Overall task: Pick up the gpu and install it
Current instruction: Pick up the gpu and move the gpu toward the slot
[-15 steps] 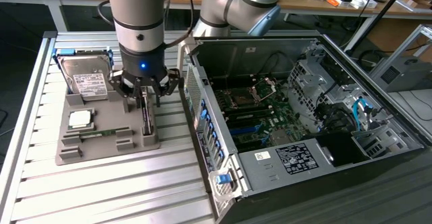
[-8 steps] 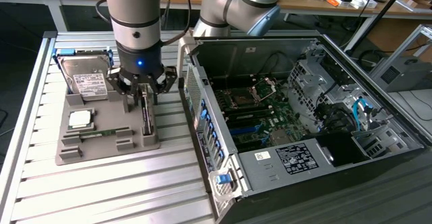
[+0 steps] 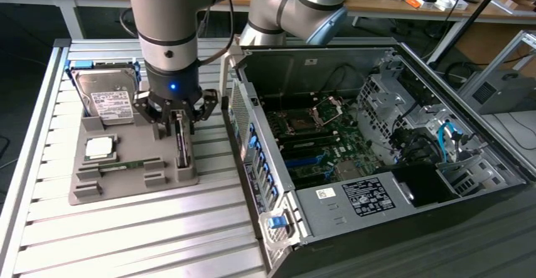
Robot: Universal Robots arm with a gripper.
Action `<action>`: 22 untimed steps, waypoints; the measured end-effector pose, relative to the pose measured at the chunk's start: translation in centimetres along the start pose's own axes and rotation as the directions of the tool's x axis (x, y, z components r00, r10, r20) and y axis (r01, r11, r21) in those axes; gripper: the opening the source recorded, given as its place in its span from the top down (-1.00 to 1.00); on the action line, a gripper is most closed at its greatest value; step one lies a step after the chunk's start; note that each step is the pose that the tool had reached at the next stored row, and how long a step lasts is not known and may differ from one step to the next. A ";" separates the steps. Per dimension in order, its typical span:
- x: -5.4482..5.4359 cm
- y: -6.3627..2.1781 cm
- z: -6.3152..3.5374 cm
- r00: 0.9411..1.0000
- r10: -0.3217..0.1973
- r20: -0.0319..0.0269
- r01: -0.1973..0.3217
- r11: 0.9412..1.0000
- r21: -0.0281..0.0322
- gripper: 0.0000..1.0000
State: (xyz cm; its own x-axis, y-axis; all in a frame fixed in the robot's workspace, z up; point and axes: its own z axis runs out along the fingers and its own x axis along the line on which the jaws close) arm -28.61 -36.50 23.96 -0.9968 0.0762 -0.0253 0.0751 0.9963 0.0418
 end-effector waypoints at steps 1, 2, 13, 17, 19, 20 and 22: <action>0.0 0.00 0.08 1.000 0.000 0.000 0.000 1.000 0.000 0.04; 0.0 -0.01 0.09 1.000 0.000 0.000 0.000 1.000 0.000 0.04; 0.0 -0.01 0.10 1.000 0.000 0.000 0.000 1.000 0.000 0.44; 0.0 0.00 0.11 1.000 0.000 0.000 0.000 1.000 0.000 0.45; 0.0 0.00 0.11 1.000 0.000 0.000 0.000 1.000 0.000 0.45; 0.0 -0.01 0.10 1.000 0.000 0.000 0.000 1.000 0.000 0.45; 0.0 -0.01 0.11 1.000 0.000 0.000 0.000 1.000 0.000 0.45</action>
State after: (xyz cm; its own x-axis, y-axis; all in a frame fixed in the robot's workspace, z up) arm -28.61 -36.50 23.85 -0.9968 0.0761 -0.0253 0.0750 0.9963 0.0418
